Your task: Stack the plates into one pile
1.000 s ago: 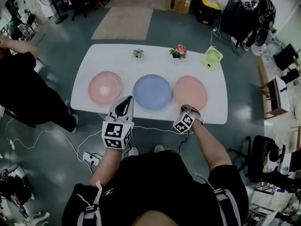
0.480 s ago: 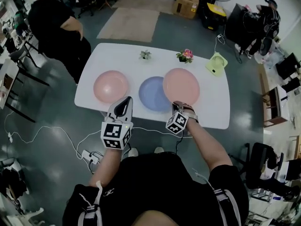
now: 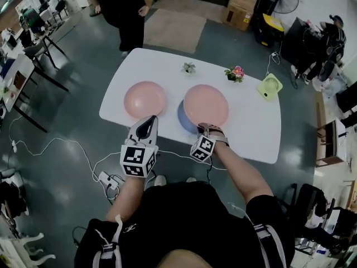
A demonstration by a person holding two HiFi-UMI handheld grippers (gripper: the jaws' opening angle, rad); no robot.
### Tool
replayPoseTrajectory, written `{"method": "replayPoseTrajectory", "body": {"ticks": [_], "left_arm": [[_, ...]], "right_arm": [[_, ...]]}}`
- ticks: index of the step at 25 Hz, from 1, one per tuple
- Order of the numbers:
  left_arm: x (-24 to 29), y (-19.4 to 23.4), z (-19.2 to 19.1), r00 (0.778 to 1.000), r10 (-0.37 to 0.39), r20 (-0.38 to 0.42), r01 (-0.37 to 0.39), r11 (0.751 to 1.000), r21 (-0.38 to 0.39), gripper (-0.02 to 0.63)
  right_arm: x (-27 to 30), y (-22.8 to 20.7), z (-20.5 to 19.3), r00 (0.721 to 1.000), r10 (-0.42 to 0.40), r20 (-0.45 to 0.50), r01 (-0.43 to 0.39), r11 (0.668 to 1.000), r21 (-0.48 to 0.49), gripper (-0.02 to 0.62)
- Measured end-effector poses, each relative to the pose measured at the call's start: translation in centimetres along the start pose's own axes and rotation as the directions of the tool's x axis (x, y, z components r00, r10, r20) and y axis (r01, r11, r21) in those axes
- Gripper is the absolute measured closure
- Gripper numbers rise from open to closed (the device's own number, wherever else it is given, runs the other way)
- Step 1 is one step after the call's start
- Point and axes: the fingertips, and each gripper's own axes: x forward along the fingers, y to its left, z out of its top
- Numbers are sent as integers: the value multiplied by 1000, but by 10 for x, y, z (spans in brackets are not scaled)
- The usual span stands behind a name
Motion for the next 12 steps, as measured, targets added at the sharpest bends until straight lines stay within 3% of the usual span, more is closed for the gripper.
{"method": "replayPoseTrajectory", "body": {"ticks": [12], "left_arm": [[-19,18,-2,999,38,0,-38,999,-32,594]], "right_arm": [[22,48,8,990,126,-64,-127,992,-26,554]]}}
